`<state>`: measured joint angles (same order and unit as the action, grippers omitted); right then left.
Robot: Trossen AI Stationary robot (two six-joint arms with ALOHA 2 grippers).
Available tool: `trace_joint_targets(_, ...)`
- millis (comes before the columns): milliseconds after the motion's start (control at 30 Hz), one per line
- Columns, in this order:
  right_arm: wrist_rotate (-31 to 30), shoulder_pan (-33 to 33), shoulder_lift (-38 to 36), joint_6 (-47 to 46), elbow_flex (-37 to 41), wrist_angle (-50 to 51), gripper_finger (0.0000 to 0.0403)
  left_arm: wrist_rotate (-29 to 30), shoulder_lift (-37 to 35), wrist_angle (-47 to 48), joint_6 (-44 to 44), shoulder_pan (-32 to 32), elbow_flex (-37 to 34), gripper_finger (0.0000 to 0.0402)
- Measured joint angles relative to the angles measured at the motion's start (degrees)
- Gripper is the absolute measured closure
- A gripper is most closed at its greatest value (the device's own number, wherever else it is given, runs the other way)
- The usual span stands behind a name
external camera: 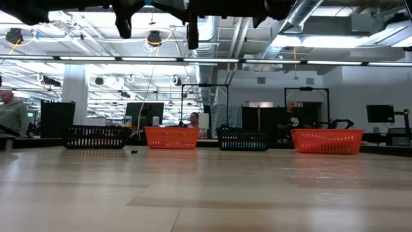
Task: Pick & Place Markers
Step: Put the white blue marker into the left black bin
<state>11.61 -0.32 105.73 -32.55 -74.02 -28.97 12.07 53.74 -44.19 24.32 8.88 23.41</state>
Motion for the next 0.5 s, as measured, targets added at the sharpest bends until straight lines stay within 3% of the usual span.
trace_joint_targets(333,0.16,-0.92,0.0,0.03,0.0,-0.22,0.0371,0.4,-0.8,0.51,1.05,-0.03,-0.98,0.0259)
trace_joint_targets(500,0.29,-1.09,0.0,0.04,0.02,-0.25,0.0364,0.52,-0.8,1.31,1.05,-0.47,-0.98,0.0325)
